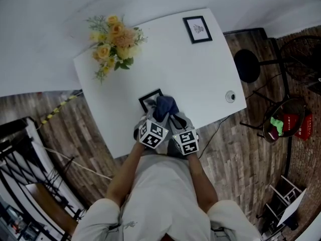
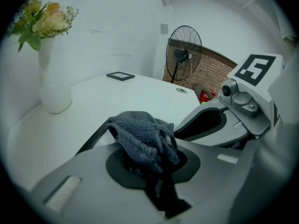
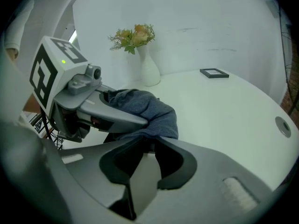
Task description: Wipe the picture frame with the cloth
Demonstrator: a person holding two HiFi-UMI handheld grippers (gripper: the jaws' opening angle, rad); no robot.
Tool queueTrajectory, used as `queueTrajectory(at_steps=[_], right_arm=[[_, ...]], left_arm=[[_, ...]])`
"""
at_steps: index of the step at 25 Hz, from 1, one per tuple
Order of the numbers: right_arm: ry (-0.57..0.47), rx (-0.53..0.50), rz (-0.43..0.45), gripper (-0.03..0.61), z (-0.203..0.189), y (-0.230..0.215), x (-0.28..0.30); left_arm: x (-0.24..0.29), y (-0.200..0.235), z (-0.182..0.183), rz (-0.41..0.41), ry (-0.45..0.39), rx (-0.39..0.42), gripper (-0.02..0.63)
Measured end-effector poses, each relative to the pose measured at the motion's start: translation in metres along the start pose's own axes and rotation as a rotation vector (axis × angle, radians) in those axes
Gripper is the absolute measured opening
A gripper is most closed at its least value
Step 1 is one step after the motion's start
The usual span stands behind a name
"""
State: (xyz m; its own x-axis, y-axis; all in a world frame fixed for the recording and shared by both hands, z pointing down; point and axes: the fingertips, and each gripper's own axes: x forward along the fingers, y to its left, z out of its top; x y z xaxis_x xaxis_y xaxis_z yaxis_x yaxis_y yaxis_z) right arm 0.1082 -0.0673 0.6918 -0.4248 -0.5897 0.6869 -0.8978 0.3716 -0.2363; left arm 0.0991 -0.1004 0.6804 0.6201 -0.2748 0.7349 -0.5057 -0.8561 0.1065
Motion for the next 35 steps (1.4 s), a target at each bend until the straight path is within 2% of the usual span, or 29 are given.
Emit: queueTrajectory(at_steps=[25,35], right_arm=[[0.015,0.030,-0.053,0.083,-0.006,-0.002,0.002],[0.011,0.030,-0.069,0.083,-0.006,-0.004,0.003]], left_arm=[[-0.035,0.004,-0.036,0.045,0.068,0.088,0.086],[-0.050,0.004,-0.049,0.040,0.059,0.069,0.086]])
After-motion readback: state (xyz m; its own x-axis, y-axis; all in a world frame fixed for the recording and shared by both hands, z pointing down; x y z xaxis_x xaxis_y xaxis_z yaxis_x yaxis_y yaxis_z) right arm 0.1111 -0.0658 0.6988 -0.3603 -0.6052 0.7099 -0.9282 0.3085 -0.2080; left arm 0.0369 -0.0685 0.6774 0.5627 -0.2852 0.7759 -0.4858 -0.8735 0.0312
